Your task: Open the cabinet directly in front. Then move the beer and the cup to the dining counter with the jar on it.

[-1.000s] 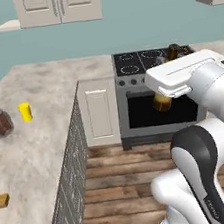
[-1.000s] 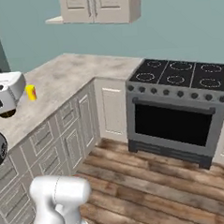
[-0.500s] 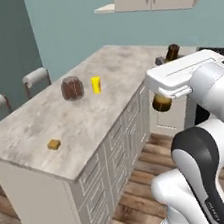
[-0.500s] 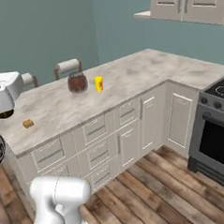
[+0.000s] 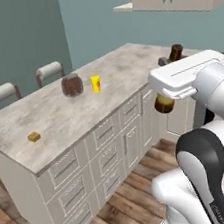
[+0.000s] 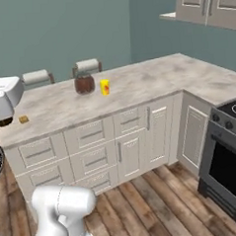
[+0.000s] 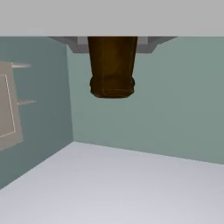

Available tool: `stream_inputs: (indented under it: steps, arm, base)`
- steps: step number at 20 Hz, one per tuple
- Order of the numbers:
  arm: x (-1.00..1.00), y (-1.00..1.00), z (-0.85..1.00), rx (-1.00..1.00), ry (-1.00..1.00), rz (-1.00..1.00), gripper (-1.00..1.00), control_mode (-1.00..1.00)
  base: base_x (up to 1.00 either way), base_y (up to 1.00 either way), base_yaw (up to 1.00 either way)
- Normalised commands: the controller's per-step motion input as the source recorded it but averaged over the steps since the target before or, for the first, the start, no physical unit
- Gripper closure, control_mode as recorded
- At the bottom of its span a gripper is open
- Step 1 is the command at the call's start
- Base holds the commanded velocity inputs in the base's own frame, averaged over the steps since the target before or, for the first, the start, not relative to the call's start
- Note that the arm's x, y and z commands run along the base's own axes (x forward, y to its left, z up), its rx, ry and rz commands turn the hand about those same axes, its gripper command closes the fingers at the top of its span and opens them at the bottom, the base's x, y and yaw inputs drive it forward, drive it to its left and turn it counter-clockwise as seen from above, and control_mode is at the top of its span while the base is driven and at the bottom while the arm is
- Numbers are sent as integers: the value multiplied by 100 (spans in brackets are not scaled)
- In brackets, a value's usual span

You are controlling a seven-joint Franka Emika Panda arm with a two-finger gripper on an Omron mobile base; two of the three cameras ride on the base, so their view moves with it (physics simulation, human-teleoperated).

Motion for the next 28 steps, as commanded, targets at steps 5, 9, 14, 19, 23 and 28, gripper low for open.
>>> stream_inputs:
  steps: [5, 9, 14, 19, 23, 28]
  arm:
    - [0, 0, 0, 0, 0, 0, 100, 100]
    - [0, 0, 0, 0, 0, 0, 100, 100]
    - [0, 0, 0, 0, 0, 0, 100, 100]
    - [0, 0, 0, 0, 0, 0, 100, 100]
    - [0, 0, 0, 0, 0, 0, 100, 100]
    - [0, 0, 0, 0, 0, 0, 100, 100]
  base:
    - [40, -100, 35]
    - [94, -76, 35]
    - [95, -17, 17]
    - [34, 3, 10]
    - [43, 26, 1]
    - [59, 11, 10]
